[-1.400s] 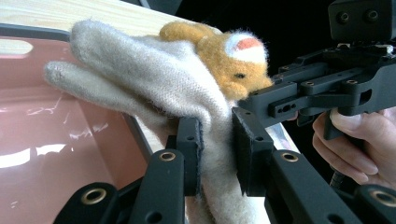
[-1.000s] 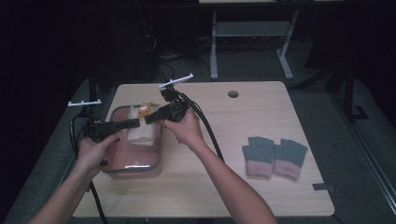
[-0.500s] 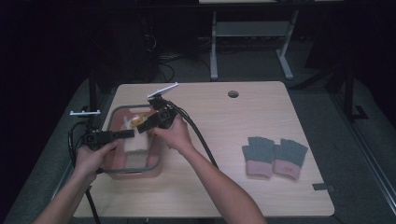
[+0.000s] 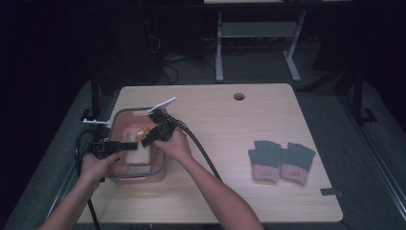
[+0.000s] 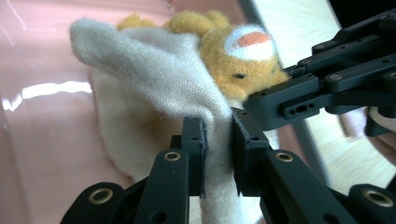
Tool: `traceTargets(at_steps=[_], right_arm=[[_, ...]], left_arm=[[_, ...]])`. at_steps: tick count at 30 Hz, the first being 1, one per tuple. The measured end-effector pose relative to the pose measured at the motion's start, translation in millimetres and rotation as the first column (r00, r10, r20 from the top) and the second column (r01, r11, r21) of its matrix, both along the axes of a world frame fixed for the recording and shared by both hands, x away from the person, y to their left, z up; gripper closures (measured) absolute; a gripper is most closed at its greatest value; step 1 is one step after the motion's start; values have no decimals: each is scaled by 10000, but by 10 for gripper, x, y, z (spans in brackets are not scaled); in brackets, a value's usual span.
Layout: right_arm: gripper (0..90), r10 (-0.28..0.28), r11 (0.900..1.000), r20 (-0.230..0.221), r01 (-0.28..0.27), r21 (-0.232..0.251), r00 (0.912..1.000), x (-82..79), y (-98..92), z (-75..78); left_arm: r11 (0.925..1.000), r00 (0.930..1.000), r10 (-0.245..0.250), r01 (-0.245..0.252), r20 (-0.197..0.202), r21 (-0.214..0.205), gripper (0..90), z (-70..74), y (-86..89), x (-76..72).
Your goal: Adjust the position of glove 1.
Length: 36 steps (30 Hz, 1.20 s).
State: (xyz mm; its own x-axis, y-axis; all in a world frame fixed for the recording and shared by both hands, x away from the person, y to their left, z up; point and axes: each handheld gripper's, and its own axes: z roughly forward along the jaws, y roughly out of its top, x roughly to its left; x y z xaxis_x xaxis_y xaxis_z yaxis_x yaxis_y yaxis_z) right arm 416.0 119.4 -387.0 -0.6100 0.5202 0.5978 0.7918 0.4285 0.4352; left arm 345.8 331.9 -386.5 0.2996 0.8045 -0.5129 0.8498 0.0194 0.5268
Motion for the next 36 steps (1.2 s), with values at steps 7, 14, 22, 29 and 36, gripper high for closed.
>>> traceTargets(at_steps=[7,14,22,29,36], right_arm=[[771,66,9984,24,-65,-559,10000,-14,63,-84],[698,83,9956,198,-65,-937,9998,-29,59,-88],[663,80,9939,394,-36,-1106,9992,-52,-3,-29],[657,-49,9949,526,101,-1001,9986,-69,-130,44],[658,-179,9974,691,226,-679,9975,-102,-291,132]], left_arm=[[9968,9993,-165,191,-342,776,765,-86,-20,24],[9907,9977,-208,294,-648,1332,748,-135,-66,43],[9722,9949,-387,590,-933,2266,720,-143,-128,59],[9686,9915,-213,523,-1285,2429,555,-156,-96,68],[9659,9972,238,-47,-707,2588,550,-7,-40,67]])
